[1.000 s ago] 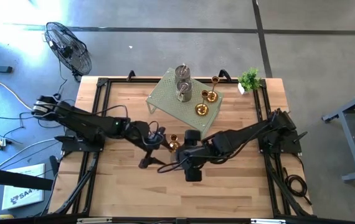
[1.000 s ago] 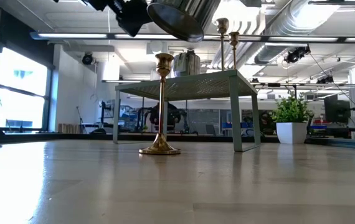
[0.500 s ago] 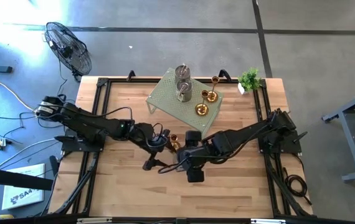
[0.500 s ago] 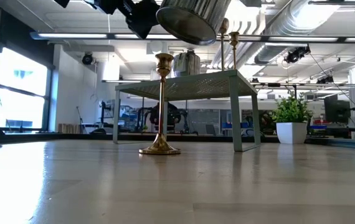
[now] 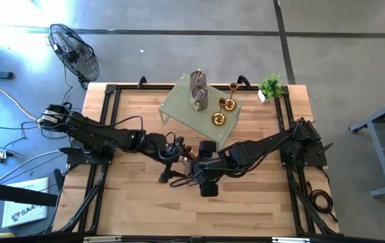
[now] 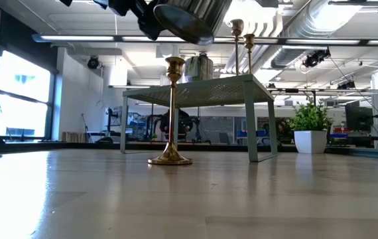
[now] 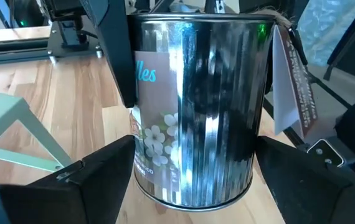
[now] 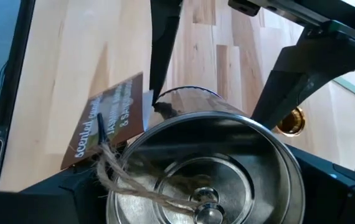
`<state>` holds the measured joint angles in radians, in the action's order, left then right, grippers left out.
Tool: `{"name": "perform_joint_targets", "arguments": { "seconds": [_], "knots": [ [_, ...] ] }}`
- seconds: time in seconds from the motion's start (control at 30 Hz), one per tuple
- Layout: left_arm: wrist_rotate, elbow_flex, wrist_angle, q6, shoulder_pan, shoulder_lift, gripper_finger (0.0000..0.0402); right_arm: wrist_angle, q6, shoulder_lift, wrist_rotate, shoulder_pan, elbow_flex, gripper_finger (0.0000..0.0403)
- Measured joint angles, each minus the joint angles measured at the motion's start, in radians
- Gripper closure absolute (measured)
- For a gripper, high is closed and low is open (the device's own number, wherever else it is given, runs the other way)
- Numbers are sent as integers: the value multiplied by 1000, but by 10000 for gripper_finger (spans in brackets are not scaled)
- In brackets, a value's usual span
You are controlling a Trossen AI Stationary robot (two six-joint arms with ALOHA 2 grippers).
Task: Pick & Place candle stick holders
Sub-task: Put the brown scented candle on the shelf
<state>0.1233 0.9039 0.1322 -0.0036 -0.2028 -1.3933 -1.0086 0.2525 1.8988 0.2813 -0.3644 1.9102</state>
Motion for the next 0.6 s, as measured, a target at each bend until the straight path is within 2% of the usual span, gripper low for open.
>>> {"name": "perform_joint_targets", "arguments": {
  "seconds": [0.23,0.6],
  "knots": [
    [127,0,92,-8,1,-76,76,-10,0,1,-34,1,0,58],
    [150,-2,176,0,1,-118,76,-16,-1,2,-40,4,-2,58]
  ]
}}
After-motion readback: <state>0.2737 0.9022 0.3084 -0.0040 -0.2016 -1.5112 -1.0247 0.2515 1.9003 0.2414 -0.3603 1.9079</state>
